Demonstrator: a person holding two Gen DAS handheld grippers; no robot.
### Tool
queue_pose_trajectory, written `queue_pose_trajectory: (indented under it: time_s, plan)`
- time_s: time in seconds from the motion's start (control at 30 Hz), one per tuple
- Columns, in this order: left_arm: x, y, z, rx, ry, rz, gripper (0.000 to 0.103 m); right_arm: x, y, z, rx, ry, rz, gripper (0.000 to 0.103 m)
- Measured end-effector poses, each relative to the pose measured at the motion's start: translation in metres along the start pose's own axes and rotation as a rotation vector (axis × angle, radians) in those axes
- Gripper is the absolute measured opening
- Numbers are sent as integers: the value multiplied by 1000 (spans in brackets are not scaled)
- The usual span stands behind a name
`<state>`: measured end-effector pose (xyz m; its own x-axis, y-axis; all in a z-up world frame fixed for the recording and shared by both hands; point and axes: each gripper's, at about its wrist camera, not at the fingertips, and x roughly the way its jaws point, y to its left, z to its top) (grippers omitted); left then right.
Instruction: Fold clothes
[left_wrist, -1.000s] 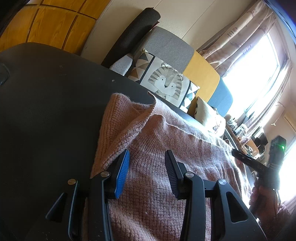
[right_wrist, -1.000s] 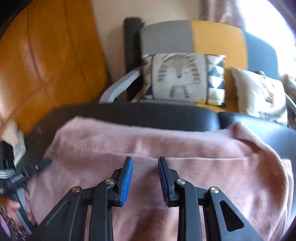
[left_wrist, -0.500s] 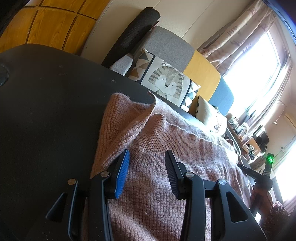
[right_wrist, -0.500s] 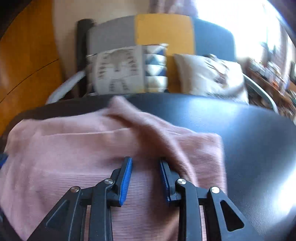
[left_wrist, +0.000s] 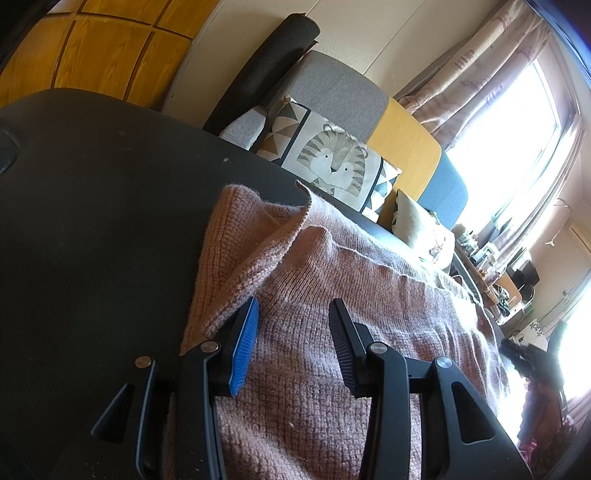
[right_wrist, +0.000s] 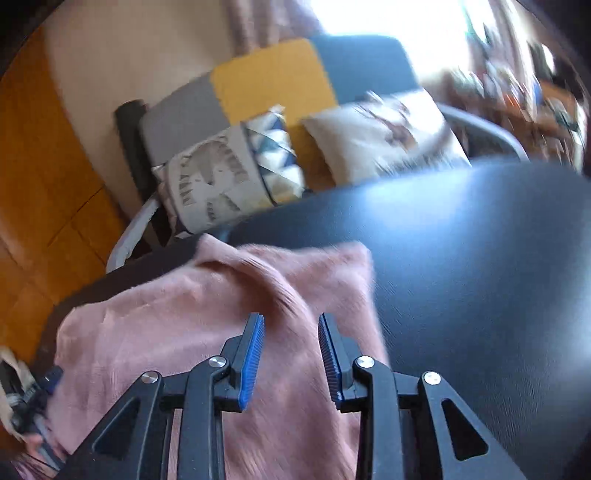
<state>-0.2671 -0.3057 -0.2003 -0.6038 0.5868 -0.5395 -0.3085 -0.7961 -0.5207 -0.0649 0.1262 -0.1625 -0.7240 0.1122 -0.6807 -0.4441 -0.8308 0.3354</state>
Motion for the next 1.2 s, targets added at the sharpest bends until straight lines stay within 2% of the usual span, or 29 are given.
queue_pose_trajectory:
  time_s: [0.03,0.1,0.17,0.23,0.33,0.43,0.5,0.57,0.63,0.77,0.8,0.83,0.9,0.97,1.0,1.03,1.13,1.17,1.2]
  plan:
    - [0,0,0,1,1,2,42,-5,-7,-2,24,13,11,30]
    - [1,-1,0,5,3,7,42,-12,-10,-9,-16,14,13,30]
    - [2,-3,0,13,8,20,42,-11,-7,-14,-108,30,-132,30]
    - [3,-5,0,23,17,37,42,-10,-15,-18,-99,44,-183,30]
    - [4,-12,4,55,54,81,43,-5,-41,-29,71,82,-75,32]
    - [5,-26,9,161,133,130,46,-6,-65,-40,237,86,65,32]
    - [2,-24,14,138,164,103,56,-8,-76,-46,314,95,146,33]
    - [0,-22,19,115,196,76,60,-8,-83,-51,358,83,194,34]
    - [-6,-11,25,56,191,56,69,-8,-83,-51,343,92,227,39]
    - [-15,9,34,-96,176,-18,70,-2,-75,-53,296,97,282,53]
    - [-17,11,34,-112,166,-23,74,-1,-74,-53,301,98,292,57]
    - [-16,12,34,-112,166,-18,76,1,-73,-53,303,99,298,60]
    - [-16,4,35,-34,175,72,77,5,-66,-51,270,113,291,67]
    - [-26,-1,39,28,124,86,77,8,-56,-48,212,130,264,69]
    - [-27,3,41,0,120,62,80,9,-51,-46,178,136,248,70]
    - [-29,8,43,-27,116,39,89,11,-46,-45,139,140,229,71]
    - [-4,19,33,-61,280,84,92,16,-38,-42,82,140,218,78]
    - [0,19,29,-47,305,98,92,17,-37,-42,84,140,217,84]
    - [-2,15,25,2,281,98,92,18,-35,-42,85,140,216,87]
